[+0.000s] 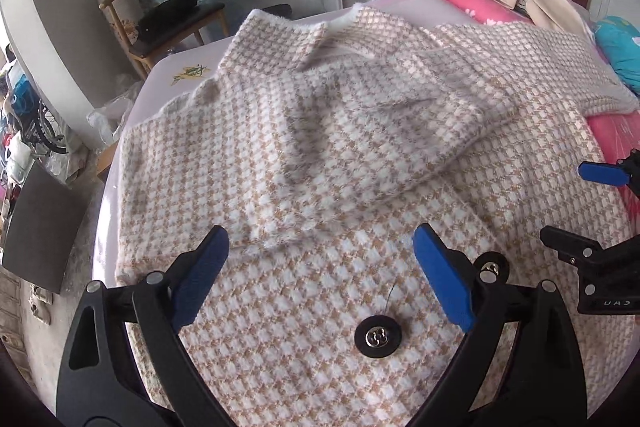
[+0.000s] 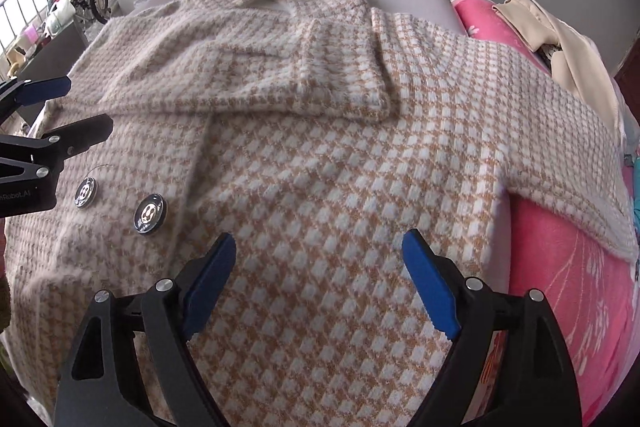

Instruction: Fold large clothes

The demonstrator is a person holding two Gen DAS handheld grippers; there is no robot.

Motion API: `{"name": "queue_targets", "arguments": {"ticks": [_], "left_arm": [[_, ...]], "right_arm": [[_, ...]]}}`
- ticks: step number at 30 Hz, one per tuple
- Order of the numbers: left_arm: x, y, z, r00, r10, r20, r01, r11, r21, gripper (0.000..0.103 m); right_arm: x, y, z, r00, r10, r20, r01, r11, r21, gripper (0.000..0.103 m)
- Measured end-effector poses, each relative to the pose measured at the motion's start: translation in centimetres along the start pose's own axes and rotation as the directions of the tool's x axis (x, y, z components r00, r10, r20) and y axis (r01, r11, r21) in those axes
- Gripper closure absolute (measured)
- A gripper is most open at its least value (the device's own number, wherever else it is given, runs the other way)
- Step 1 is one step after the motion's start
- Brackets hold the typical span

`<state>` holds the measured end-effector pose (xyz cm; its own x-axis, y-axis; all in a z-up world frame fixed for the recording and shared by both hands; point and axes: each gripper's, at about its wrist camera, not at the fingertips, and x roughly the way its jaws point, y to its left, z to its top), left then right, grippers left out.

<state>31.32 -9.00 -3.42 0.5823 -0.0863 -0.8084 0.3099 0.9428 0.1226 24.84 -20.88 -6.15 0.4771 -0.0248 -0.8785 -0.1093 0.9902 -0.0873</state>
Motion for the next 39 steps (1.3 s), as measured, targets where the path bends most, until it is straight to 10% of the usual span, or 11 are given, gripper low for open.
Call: {"name": "queue_targets", "arguments": {"ticks": [39], "left_arm": [[4.5, -0.9, 1.5, 0.997, 0.008, -0.072, -0.010, 1.000, -0.027, 0.013]], "right_arm": [[1.7, -0.7, -0.3, 0.999, 0.046, -0.027, -0.046, 0.999, -0.003, 0.012]]}}
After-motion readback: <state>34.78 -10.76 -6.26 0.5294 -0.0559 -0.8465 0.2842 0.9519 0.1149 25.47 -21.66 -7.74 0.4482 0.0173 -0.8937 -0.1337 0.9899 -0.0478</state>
